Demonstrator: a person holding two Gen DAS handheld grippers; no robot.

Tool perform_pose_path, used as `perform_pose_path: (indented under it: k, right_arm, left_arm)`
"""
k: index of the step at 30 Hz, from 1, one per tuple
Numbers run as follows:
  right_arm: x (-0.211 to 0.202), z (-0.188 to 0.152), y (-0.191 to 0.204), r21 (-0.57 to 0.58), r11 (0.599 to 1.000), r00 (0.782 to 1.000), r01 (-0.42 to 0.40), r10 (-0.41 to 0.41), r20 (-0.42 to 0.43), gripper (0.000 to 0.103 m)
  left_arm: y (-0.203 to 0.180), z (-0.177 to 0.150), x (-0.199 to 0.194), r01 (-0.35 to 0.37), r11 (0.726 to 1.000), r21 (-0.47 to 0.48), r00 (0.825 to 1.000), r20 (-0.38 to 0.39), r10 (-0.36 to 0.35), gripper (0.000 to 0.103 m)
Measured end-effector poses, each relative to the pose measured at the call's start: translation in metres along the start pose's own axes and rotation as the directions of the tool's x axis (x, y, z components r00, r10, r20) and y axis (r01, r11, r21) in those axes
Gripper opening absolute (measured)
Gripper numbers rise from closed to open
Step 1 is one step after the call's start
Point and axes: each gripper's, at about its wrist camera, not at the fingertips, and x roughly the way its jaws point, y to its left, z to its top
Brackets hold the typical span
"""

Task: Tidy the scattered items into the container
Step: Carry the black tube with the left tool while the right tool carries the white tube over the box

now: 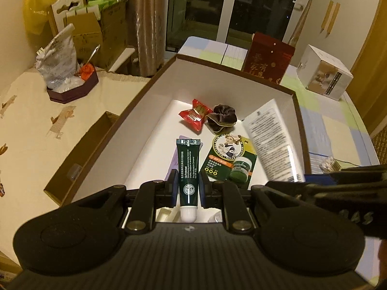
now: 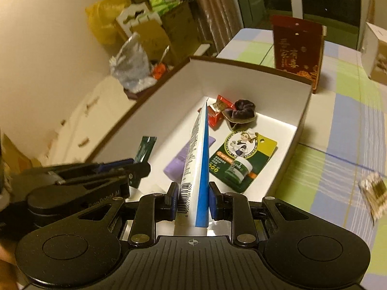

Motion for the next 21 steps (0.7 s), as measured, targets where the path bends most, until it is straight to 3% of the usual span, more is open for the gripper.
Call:
perform_pose_path:
  k: [7,21]
  right_arm:
    - [0.033,0.001,-0.001,-0.116,0.992,0.996,0.052,-0.059,-0.06,0.028]
    - [0.068,0.013,-0.003,-0.172,0.981,0.989,0.09,-0.108,-0.101,0.028]
  left_arm:
    - [0.004,0.004,0.028,-0.035,0.999,0.014,0.998,-0.049,0.036,0.013]
    - [0.016,0.02,0.051,-0.095,0.992,0.087,0.992,-0.076,0.101,0.013]
